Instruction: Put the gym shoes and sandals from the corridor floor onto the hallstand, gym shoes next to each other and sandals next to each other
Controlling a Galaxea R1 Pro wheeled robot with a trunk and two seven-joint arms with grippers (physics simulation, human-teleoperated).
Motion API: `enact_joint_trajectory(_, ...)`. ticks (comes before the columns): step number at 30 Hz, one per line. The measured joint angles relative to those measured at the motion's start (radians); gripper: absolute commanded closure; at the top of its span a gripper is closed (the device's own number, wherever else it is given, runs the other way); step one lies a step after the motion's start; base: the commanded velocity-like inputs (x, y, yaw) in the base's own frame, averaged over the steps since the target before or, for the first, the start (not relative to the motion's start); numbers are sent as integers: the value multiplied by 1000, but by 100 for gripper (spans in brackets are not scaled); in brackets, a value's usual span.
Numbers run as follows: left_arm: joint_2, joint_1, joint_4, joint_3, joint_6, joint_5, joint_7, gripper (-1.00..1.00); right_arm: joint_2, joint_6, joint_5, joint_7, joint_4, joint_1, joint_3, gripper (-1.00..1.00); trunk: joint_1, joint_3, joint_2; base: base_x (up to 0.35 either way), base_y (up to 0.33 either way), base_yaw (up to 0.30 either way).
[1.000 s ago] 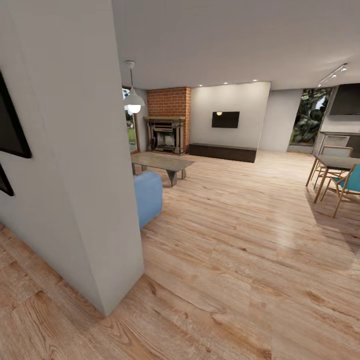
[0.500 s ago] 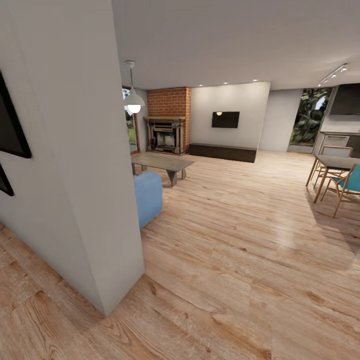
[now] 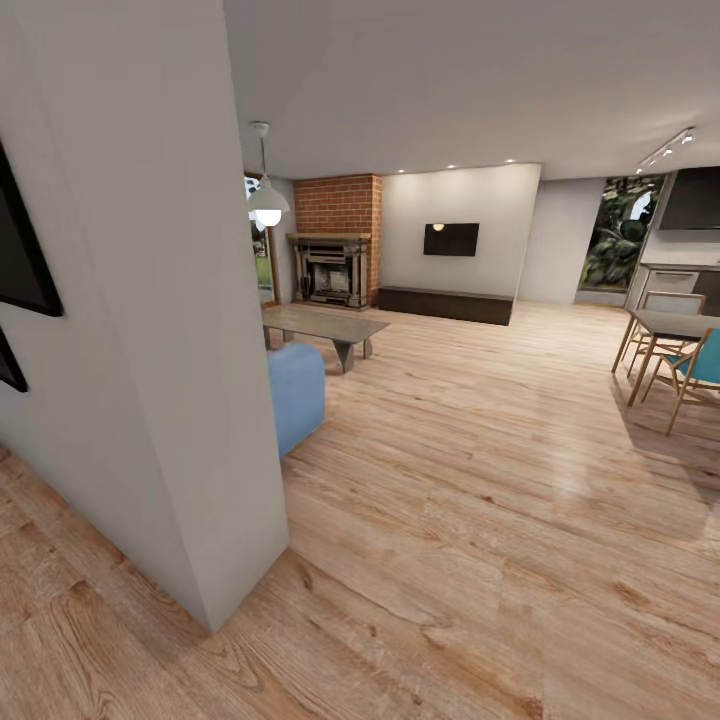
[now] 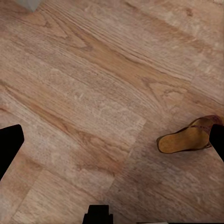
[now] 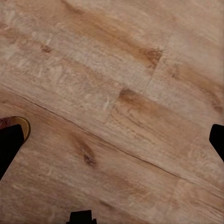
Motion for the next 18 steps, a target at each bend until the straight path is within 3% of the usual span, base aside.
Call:
enact_joint_trajectory(7,1,0,1,0,-3,0,0,-100,1,-5,1,0,5,0,0,-100,0,0,0,-60,0,0)
enact_joint_trajectory(18,1,0,21,-1,-3,0,1,-100,2,-6,1,0,8,0,0,-100,1,0,0,-316,0,0)
